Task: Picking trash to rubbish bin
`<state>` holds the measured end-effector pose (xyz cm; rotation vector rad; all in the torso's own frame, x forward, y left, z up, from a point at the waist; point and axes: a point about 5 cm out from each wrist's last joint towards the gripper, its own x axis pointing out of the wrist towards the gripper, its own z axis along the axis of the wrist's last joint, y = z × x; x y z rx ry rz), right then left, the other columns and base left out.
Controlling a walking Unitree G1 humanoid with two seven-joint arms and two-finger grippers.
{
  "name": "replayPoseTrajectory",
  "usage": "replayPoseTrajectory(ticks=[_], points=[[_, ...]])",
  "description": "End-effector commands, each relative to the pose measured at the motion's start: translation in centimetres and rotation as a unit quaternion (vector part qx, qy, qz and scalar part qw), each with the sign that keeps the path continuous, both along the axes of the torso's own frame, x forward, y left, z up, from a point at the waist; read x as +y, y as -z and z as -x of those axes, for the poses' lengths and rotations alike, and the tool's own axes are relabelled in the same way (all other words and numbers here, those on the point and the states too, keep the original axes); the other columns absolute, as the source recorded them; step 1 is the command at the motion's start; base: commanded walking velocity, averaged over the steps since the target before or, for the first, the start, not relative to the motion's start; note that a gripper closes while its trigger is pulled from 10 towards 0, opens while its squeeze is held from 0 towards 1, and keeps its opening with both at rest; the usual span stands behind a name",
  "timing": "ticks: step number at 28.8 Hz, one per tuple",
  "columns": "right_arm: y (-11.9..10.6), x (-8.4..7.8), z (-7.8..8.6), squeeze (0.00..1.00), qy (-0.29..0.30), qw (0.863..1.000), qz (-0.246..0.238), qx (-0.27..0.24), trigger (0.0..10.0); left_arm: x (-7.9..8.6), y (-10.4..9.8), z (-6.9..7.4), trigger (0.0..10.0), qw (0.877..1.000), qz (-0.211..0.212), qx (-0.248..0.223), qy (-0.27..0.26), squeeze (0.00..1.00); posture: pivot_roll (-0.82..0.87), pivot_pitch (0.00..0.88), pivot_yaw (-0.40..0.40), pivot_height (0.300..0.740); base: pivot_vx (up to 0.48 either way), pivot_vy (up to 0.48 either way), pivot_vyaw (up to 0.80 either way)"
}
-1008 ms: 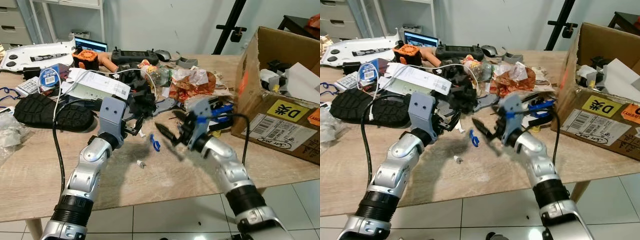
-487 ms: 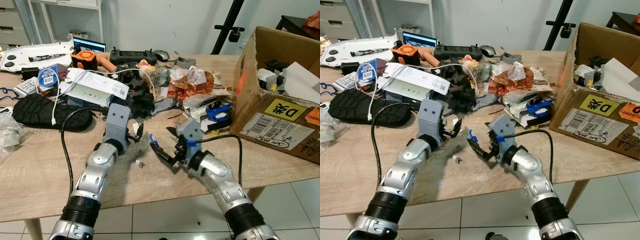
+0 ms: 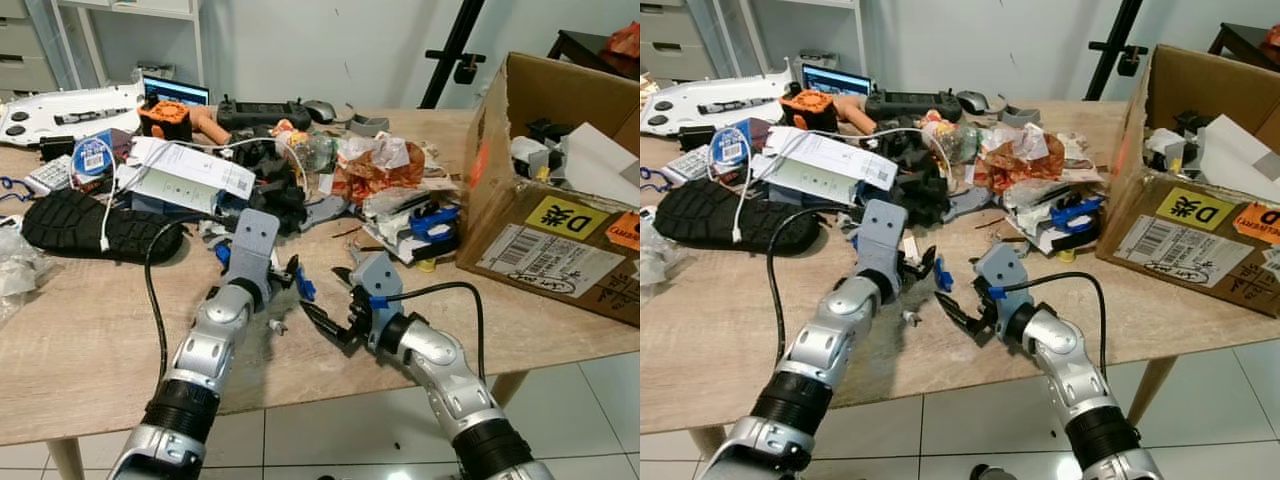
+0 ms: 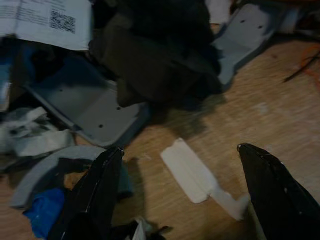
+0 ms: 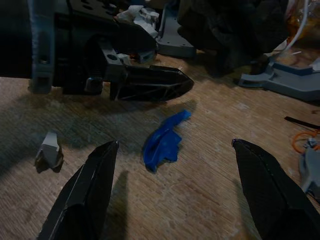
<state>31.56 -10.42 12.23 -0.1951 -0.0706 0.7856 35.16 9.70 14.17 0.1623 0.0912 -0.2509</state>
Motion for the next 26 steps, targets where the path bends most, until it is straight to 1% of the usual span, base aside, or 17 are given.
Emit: replayPoseTrajectory(ticks=[1,3,6,8,10,11,13,15,16,18,20,22,23,26], points=[[0.4,0.0,0.5,0.00,-0.002,1.000,0.008,-0.001,10.0,-0.4,0.7,0.1,10.0,1.000,-0.014,0.008,-0.007,0.00,-0.04,0.159,-0.090,0.740,0.000,0.000,0.00],[0.4,0.0,0.6,0.00,-0.002,1.000,0.007,-0.001,10.0,-0.7,0.2,0.1,10.0,1.000,-0.006,-0.008,0.000,0.00,-0.04,0.157,-0.087,0.740,0.000,0.000,0.00],[0.4,0.0,0.6,0.00,-0.002,1.000,0.007,-0.001,10.0,-0.8,0.0,0.1,10.0,1.000,-0.001,-0.015,0.007,0.00,-0.04,0.157,-0.087,0.740,0.000,0.000,0.00],[0.4,0.0,0.6,0.00,0.000,1.000,0.005,-0.001,10.0,-1.2,-0.7,0.2,10.0,0.999,0.026,-0.038,0.020,0.00,-0.04,0.157,-0.087,0.740,0.000,0.000,0.00],[0.4,-0.1,0.6,0.00,0.001,1.000,0.004,-0.001,10.0,-1.3,-1.1,0.3,10.0,0.998,0.034,-0.052,0.023,0.00,-0.04,0.157,-0.085,0.740,0.000,0.000,0.00],[0.4,-0.1,0.6,0.00,0.001,1.000,0.004,-0.001,10.0,-1.3,-1.1,0.3,10.0,0.998,0.033,-0.054,0.022,0.00,-0.04,0.157,-0.085,0.740,0.000,0.000,0.00],[0.4,-0.1,0.6,0.00,0.001,1.000,0.004,-0.001,10.0,-0.8,-0.7,0.2,10.0,0.999,-0.005,-0.051,0.006,0.00,-0.04,0.159,-0.085,0.740,0.000,0.000,0.00],[0.5,0.0,0.6,0.00,0.000,1.000,0.005,0.001,10.0,-0.1,0.0,0.1,10.0,0.999,-0.026,-0.032,-0.023,0.00,-0.04,0.159,-0.085,0.740,0.000,0.000,0.00],[0.5,0.0,0.6,0.00,0.000,1.000,0.005,0.001,10.0,-0.1,0.0,0.1,10.0,0.999,-0.026,-0.032,-0.023,0.00,-0.04,0.159,-0.085,0.740,0.000,0.000,0.00],[0.5,0.0,0.7,0.00,-0.001,1.000,0.006,0.002,10.0,0.4,0.8,0.1,10.0,0.999,-0.038,-0.006,-0.037,0.00,-0.04,0.159,-0.085,0.740,0.000,0.000,0.00],[0.5,0.0,0.7,0.00,-0.002,1.000,0.007,0.002,10.0,0.4,0.9,0.1,10.0,0.998,-0.041,-0.001,-0.039,0.00,-0.04,0.159,-0.085,0.740,0.000,0.000,0.00],[0.6,0.0,0.6,0.00,-0.002,1.000,0.011,0.002,10.0,0.8,1.4,0.1,10.0,0.997,-0.059,0.010,-0.047,0.00,-0.04,0.159,-0.086,0.740,0.000,0.000,0.00],[0.6,0.0,0.6,0.00,-0.002,1.000,0.011,0.002,10.0,0.8,1.4,0.1,10.0,0.997,-0.059,0.010,-0.047,0.00,-0.04,0.159,-0.086,0.740,0.000,0.000,0.00],[0.6,-0.1,0.7,0.00,-0.002,1.000,0.012,0.001,10.0,1.3,1.5,0.0,10.0,0.996,-0.060,0.012,-0.069,0.00,-0.04,0.154,-0.084,0.740,0.000,0.000,0.00]])
